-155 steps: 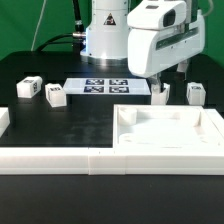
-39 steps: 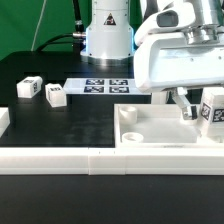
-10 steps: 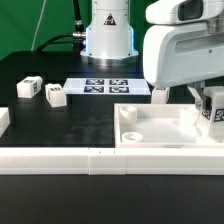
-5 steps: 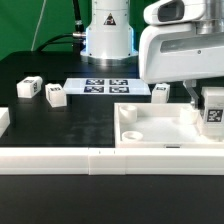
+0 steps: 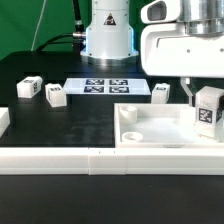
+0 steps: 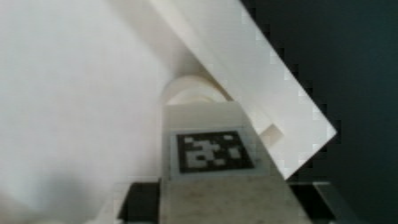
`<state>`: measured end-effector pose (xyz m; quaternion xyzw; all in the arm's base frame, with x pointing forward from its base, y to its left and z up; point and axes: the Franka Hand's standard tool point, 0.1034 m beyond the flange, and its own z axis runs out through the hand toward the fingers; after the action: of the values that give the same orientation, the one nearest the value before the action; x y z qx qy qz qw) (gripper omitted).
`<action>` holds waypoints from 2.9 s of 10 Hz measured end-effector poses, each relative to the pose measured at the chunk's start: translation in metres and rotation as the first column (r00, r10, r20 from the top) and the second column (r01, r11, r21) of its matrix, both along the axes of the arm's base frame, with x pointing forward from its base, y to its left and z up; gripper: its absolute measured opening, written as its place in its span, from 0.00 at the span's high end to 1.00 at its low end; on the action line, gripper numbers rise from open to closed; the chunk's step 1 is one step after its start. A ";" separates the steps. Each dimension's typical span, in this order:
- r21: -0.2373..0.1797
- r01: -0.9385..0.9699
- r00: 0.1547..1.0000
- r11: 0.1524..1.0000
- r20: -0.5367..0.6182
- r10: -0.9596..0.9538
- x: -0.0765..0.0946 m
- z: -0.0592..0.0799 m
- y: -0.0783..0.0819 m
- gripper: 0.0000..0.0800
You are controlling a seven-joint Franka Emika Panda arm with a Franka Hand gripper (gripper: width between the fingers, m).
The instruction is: Assemble one leg
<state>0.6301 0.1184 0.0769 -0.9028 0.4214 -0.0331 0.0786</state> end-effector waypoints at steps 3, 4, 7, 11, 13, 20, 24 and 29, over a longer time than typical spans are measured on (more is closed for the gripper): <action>0.052 0.284 0.958 0.957 -0.049 -0.282 -0.003 -0.002 0.010 0.63; 0.062 0.341 0.939 0.938 -0.063 -0.337 -0.003 -0.002 0.013 0.63; 0.078 0.380 0.924 0.922 -0.077 -0.375 -0.004 -0.002 0.016 0.63; 0.045 0.095 0.995 0.995 -0.023 -0.094 -0.002 -0.001 0.016 0.21; -0.015 -0.182 0.983 0.983 -0.003 0.182 -0.003 0.001 0.023 0.19; -0.148 -0.841 0.531 0.521 -0.041 0.846 -0.003 0.001 0.014 0.19; -0.147 -0.890 0.442 0.431 -0.046 0.896 -0.001 -0.001 -0.005 0.19; -0.144 -0.901 0.420 0.409 -0.050 0.906 -0.001 0.001 0.006 0.19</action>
Offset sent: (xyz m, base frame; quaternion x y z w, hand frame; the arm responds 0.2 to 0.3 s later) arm -0.0010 0.0007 -0.0036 -0.0144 0.0163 0.1795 0.9835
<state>0.6288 0.1245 0.0774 -0.9898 -0.1363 -0.0331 0.0243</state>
